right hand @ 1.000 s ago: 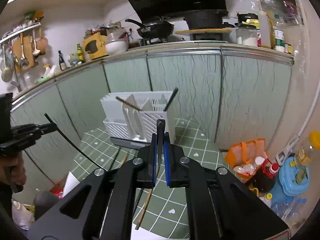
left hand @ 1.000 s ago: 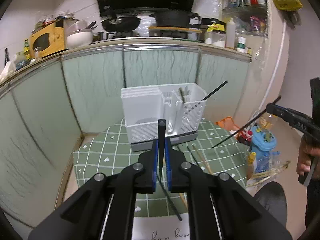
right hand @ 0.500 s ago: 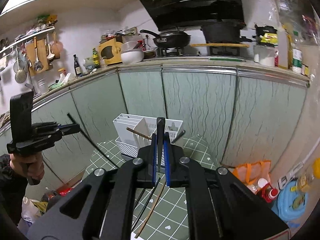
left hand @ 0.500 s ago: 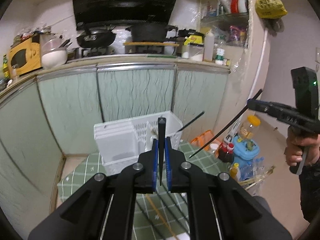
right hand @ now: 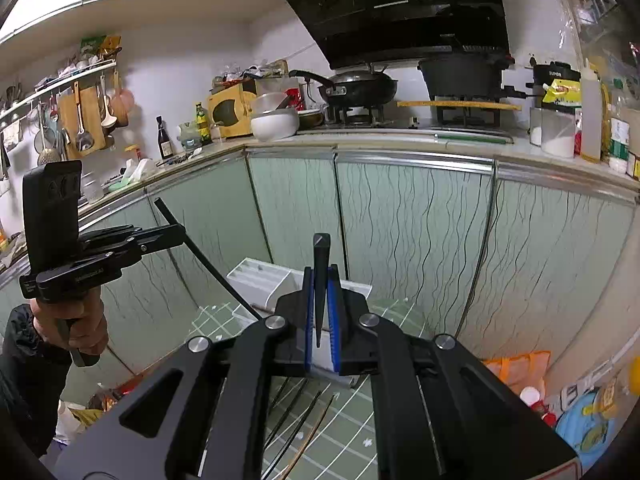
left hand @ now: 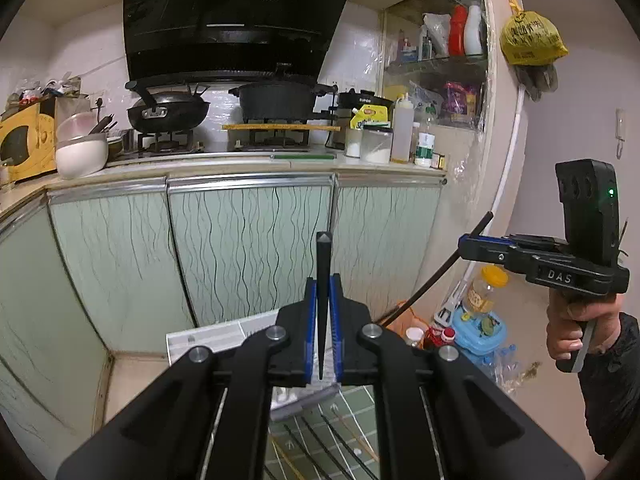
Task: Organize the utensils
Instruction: 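Carry both black chopsticks up over the utensil holder with both tools, then open both tools to drop the black chopsticks into the holder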
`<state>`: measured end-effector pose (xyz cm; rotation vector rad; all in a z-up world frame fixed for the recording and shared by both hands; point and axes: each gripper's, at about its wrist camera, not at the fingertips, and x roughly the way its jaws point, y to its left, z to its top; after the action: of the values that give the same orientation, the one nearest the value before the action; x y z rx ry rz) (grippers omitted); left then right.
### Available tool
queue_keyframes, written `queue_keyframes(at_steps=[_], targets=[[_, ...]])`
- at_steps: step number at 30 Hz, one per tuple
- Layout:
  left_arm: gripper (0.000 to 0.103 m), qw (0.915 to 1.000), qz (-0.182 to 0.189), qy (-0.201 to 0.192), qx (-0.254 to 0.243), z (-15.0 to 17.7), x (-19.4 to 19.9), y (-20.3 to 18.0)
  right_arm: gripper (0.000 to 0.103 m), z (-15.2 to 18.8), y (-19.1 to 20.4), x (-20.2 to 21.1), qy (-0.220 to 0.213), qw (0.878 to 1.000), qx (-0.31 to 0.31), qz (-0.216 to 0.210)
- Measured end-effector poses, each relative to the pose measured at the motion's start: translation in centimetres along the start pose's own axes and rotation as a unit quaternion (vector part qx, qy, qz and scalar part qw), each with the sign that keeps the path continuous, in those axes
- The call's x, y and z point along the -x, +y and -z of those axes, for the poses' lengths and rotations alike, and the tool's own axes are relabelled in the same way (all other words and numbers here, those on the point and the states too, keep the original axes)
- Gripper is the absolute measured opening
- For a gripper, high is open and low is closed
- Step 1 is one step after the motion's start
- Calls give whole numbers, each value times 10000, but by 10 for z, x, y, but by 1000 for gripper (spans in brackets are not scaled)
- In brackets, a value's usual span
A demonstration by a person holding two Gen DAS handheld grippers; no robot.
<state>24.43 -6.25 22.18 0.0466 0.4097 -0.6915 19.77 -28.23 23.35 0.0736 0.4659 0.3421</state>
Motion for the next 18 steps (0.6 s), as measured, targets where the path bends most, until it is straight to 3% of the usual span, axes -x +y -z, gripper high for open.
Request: queue_keyframes(at_steps=[8,18], targets=[[8,10000,21,-52,-59,-23,-28,14,6,-20,-20,-25,-12,10000,68,-47],[8,9999,-8,144,91,3,-82,36,6,7,-46,-84,257,9995,-111,-169]])
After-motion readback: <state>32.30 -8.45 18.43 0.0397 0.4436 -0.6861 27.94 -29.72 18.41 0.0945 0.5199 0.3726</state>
